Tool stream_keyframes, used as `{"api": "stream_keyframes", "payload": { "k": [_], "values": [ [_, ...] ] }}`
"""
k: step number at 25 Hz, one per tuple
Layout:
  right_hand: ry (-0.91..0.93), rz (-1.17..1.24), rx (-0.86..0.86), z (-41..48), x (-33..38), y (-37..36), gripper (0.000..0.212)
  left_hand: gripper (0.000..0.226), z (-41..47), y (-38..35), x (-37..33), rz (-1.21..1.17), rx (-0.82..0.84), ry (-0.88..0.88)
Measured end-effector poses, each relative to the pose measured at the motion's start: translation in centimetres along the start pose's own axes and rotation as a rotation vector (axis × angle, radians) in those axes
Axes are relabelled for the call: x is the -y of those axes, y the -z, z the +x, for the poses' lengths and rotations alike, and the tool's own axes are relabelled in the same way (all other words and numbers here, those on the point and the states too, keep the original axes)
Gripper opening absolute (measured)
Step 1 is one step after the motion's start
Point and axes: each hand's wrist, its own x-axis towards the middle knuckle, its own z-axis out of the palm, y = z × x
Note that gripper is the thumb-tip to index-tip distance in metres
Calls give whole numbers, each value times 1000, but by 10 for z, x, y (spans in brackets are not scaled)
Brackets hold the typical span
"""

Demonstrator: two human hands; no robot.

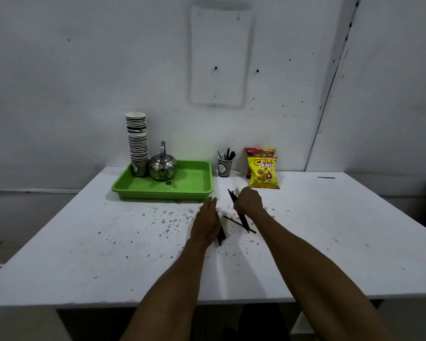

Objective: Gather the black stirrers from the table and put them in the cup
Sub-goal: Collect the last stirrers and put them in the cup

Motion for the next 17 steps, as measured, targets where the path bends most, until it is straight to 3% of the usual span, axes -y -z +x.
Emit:
{"api": "stream_keyframes", "payload": {
  "k": [4,7,17],
  "values": [
    [27,427,-252,7,-1,5,22,47,5,2,-7,7,-22,-14],
    [38,528,-398,-10,-19,-18,18,45,5,0,-12,18,-50,-45],
    [98,561,-333,9,-35,-25,21,47,42,3,-24,-2,-63,-92]
  ]
}}
